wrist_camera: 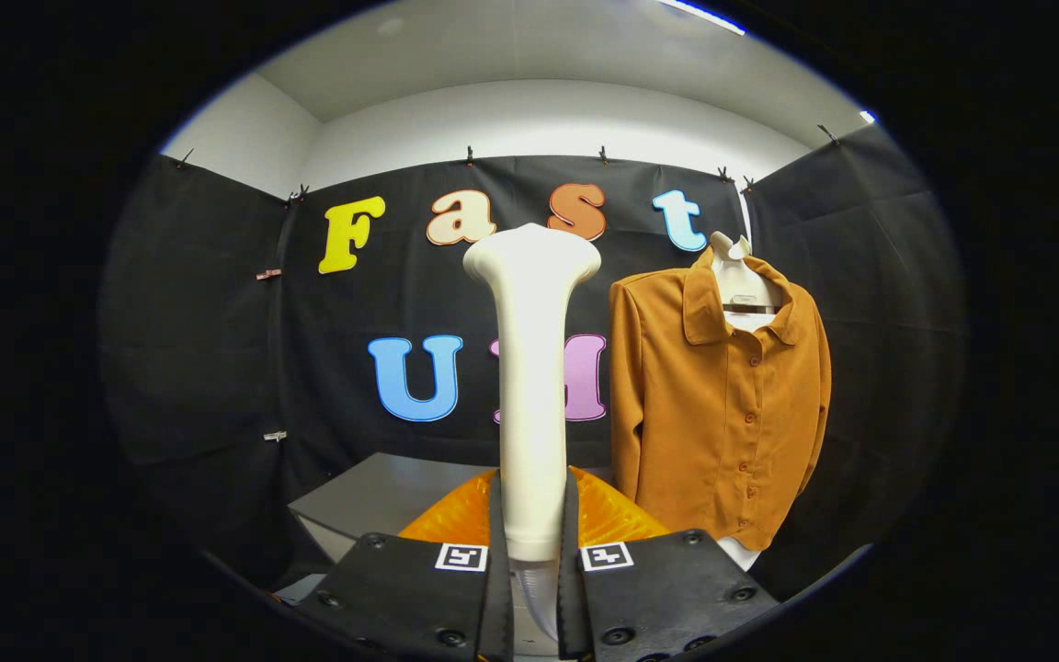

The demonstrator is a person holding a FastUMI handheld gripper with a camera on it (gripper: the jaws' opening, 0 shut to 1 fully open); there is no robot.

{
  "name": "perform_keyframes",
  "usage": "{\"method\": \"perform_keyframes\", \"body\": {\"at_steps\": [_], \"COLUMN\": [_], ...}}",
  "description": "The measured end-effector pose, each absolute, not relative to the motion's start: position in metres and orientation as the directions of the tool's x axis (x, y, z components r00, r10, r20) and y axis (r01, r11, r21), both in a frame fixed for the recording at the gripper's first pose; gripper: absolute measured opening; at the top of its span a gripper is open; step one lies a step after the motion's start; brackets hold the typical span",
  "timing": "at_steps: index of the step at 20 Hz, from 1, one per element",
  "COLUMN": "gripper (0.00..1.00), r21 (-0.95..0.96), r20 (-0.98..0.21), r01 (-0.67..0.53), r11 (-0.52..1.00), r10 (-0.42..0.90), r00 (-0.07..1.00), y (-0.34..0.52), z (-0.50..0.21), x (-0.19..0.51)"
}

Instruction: Iron the clothes twice with a garment steamer, once on the left side and once on the right side.

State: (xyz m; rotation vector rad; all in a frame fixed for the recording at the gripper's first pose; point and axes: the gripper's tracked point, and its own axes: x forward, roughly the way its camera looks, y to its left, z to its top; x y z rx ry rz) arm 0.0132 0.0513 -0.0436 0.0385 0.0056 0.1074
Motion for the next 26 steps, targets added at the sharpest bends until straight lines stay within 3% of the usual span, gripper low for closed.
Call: {"method": "perform_keyframes", "body": {"at_steps": [26], "gripper": [0.22], "r21": [0.031], "r20": [-0.013], "r01": [-0.111], "r11": [0.993], "r10": [0.111], "r00": [0.994], "y": [0.0537], "z": [-0.0405], "x": [0.0077]}}
